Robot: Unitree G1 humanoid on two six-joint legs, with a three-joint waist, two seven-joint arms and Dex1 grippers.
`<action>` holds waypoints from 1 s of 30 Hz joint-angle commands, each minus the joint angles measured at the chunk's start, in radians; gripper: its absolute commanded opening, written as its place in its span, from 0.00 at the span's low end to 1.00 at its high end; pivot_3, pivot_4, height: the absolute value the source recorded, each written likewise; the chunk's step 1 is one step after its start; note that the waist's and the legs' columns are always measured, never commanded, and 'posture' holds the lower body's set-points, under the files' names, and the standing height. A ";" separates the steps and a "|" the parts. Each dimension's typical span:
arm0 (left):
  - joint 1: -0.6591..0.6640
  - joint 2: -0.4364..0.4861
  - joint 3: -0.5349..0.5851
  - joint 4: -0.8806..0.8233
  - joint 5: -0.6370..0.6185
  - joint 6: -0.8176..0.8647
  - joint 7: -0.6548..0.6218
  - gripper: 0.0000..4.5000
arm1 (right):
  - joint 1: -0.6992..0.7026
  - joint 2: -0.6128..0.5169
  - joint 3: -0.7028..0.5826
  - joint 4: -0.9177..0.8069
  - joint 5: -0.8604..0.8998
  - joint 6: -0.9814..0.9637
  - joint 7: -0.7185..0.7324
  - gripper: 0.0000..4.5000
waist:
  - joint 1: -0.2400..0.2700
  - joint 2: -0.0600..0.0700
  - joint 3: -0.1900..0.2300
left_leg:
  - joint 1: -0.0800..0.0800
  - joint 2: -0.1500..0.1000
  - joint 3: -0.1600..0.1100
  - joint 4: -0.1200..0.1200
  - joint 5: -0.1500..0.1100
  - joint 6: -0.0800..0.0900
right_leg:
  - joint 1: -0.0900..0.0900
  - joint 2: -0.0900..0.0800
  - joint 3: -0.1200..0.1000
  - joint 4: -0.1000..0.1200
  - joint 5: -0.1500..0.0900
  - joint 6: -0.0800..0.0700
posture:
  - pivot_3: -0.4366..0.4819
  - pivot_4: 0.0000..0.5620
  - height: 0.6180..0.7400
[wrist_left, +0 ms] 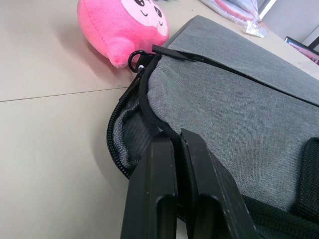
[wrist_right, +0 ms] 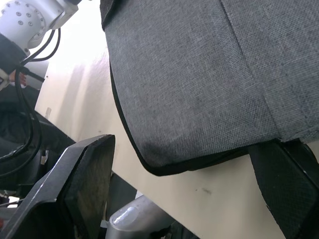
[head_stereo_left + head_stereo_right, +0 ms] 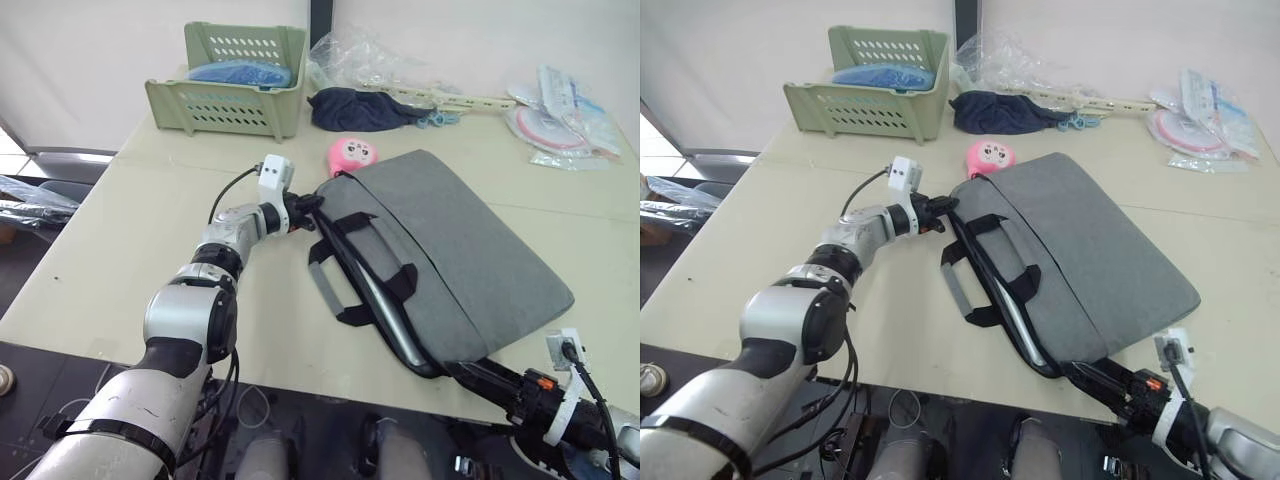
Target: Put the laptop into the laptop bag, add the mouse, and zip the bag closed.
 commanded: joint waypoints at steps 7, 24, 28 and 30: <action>-0.013 0.000 0.015 -0.028 0.010 -0.005 -0.025 0.00 | -0.019 -0.007 0.009 0.066 0.013 -0.043 0.006 0.53 | 0.000 0.000 0.000 | 0.000 0.000 0.000 0.000 0.000 0.000 | 0.000 0.000 0.000 0.000 0.000 0.000 | 0.48 0.27 1.00; 0.020 0.018 0.027 -0.053 0.003 0.011 -0.052 0.00 | 0.119 -0.100 -0.095 0.095 0.074 -0.003 0.164 0.43 | 0.000 0.000 0.000 | 0.000 0.000 0.000 0.000 0.000 0.000 | 0.000 0.000 0.000 -0.001 0.000 0.000 | 0.48 0.27 1.00; 0.022 0.017 0.026 -0.054 0.004 0.012 -0.056 0.00 | 0.136 -0.104 -0.107 0.106 0.072 0.000 0.173 0.79 | 0.000 0.000 0.000 | 0.000 0.000 0.000 0.000 0.000 0.000 | 0.001 0.000 0.000 -0.001 0.000 0.000 | 0.48 0.27 1.00; 0.023 0.016 0.025 -0.055 0.004 0.013 -0.057 0.00 | 0.139 -0.098 -0.110 0.108 0.067 -0.002 0.169 1.00 | 0.000 0.000 0.000 | 0.000 0.000 0.000 0.000 0.000 0.000 | 0.001 0.000 0.000 -0.001 0.000 0.000 | 0.48 0.27 1.00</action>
